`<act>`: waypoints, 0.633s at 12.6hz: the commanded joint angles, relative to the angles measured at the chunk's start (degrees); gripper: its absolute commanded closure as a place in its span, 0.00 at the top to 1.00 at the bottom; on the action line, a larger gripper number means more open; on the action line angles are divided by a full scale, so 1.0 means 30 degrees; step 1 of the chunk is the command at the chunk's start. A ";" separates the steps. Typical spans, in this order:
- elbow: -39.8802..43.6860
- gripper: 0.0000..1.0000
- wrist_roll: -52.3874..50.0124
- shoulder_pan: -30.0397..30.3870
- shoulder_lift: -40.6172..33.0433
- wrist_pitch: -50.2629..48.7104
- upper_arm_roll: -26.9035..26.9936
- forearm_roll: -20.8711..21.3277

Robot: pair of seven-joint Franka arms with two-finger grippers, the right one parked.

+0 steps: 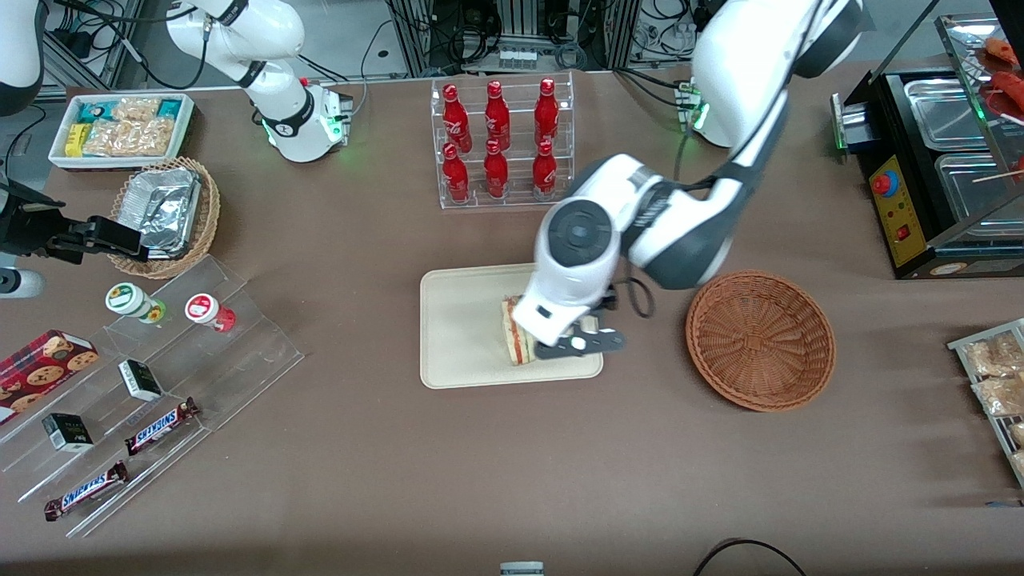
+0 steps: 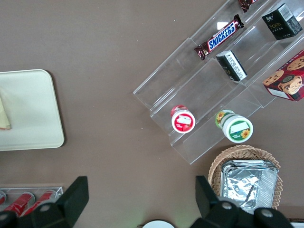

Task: Place sandwich from basket to tray
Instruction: 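Open the left gripper and raise it away from the sandwich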

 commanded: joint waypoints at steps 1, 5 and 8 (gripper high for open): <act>-0.2303 0.99 0.2866 0.1952 -0.2189 -0.0426 -0.0088 -0.0437; -0.5734 0.99 0.6826 0.5525 -0.5267 -0.0071 -0.0117 -0.1432; -0.7436 0.99 0.9933 0.7435 -0.6968 -0.0042 -0.0117 -0.1843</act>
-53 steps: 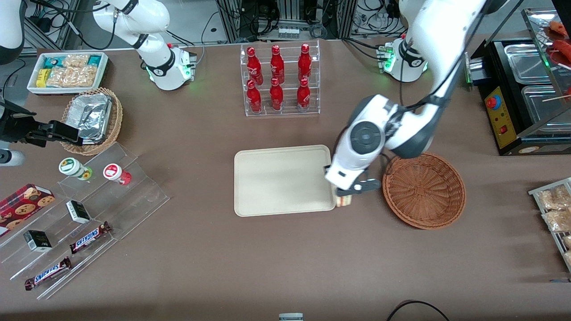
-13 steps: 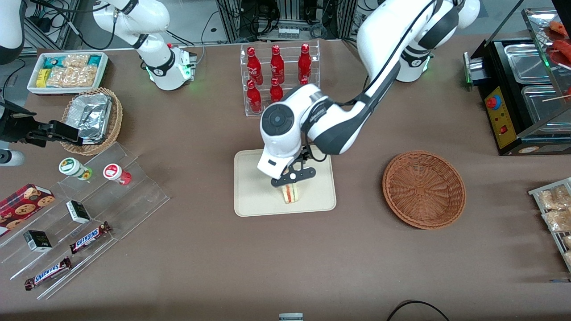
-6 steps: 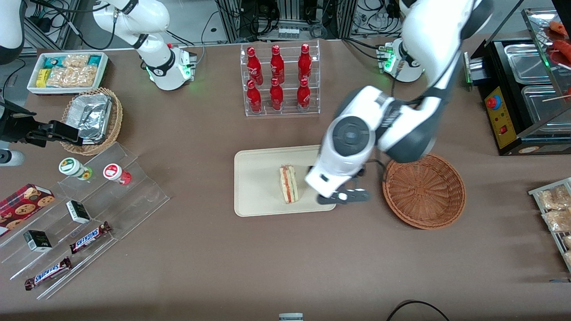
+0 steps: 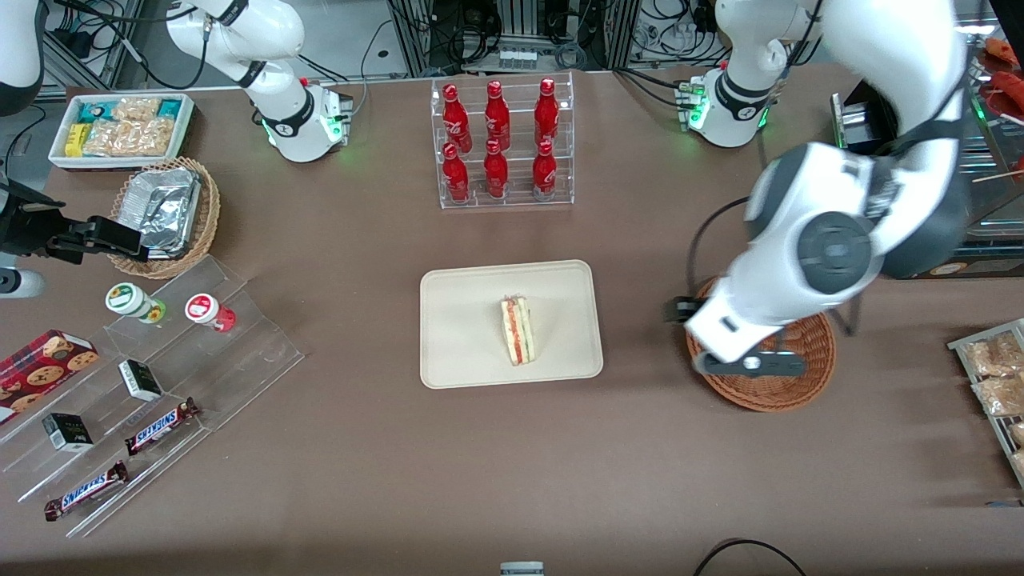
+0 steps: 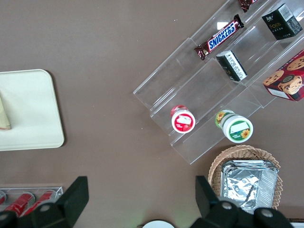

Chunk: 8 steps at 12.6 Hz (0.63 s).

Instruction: Place sandwich from basket to tray

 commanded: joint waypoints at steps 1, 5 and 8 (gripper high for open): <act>-0.2564 0.99 0.1534 0.1229 -0.2314 0.0400 -0.0140 -0.0481; -0.4323 0.99 0.2527 0.1933 -0.4043 0.0372 -0.0082 -0.0481; -0.5465 0.99 0.3642 0.2549 -0.5303 0.0107 0.0005 -0.0510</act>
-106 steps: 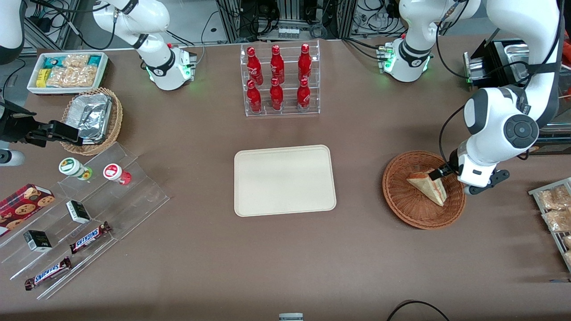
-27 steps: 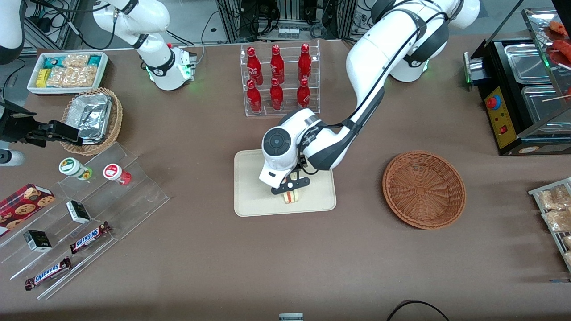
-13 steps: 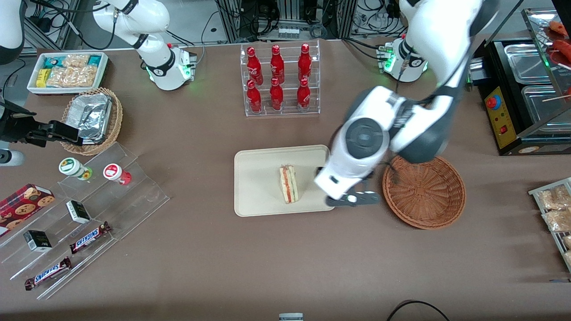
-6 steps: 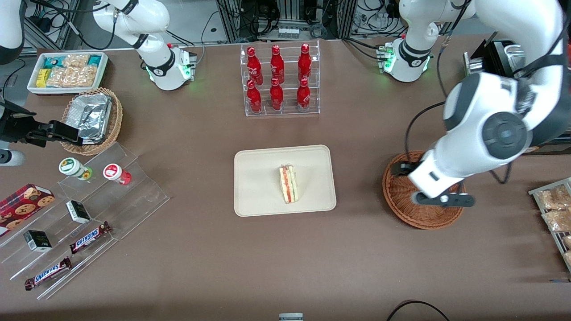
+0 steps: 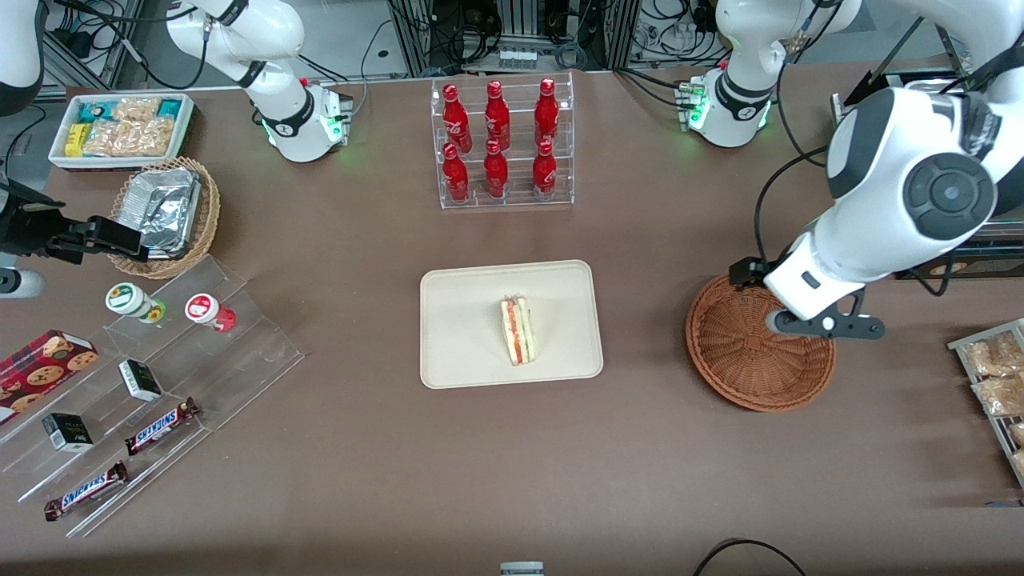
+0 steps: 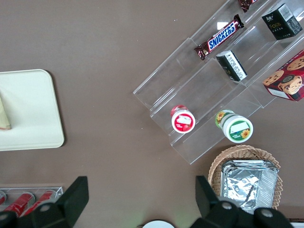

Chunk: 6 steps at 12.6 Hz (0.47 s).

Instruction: Place sandwich from basket to tray

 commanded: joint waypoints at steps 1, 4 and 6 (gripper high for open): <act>-0.1867 0.99 0.1170 0.0758 -0.1929 0.0103 0.0059 -0.0225; -0.3656 0.99 0.2339 0.0469 -0.3659 0.0047 0.1490 -0.0896; -0.3221 0.99 0.2899 0.0438 -0.3808 -0.1151 0.2077 -0.1074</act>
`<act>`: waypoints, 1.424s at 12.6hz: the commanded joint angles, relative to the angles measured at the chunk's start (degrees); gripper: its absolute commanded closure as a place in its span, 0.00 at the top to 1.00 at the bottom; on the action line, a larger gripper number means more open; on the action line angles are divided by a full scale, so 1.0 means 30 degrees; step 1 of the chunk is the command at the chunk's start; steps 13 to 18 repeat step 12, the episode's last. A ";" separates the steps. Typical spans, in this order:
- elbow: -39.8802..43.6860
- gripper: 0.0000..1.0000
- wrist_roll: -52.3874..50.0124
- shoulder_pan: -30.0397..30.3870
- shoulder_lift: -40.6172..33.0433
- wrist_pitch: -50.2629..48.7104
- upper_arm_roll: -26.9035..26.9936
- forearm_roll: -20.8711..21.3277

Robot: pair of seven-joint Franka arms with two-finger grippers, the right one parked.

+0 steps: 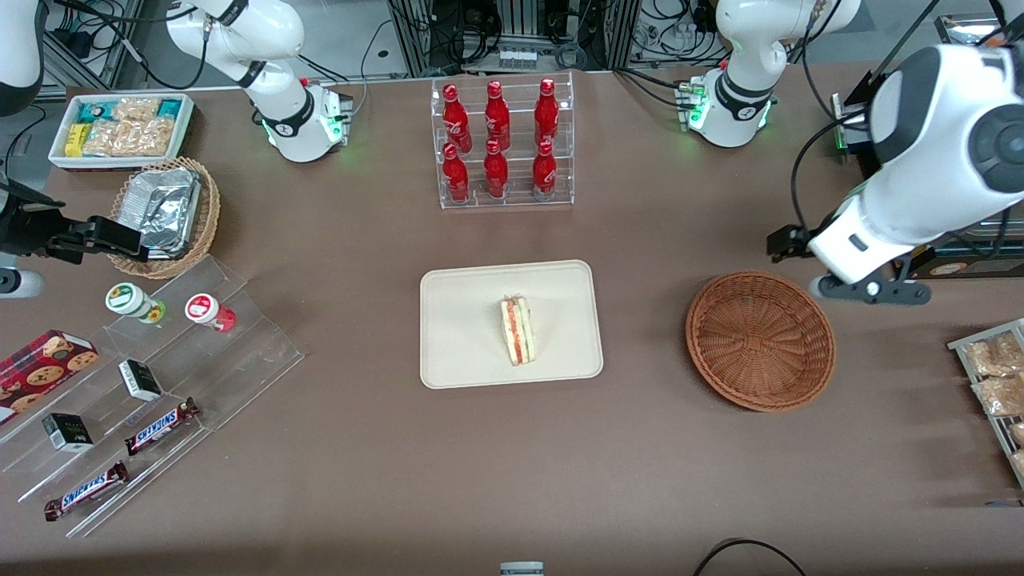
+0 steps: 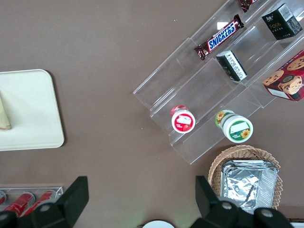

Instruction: Place sandwich from basket to tray

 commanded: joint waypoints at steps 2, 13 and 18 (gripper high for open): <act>-0.0201 0.99 0.0871 -0.0466 -0.1058 -0.1512 0.1561 -0.0408; 0.2876 0.99 0.0871 -0.2049 -0.1616 -0.4709 0.3821 -0.0350; 0.2876 0.99 0.0871 -0.2049 -0.1616 -0.4709 0.3821 -0.0350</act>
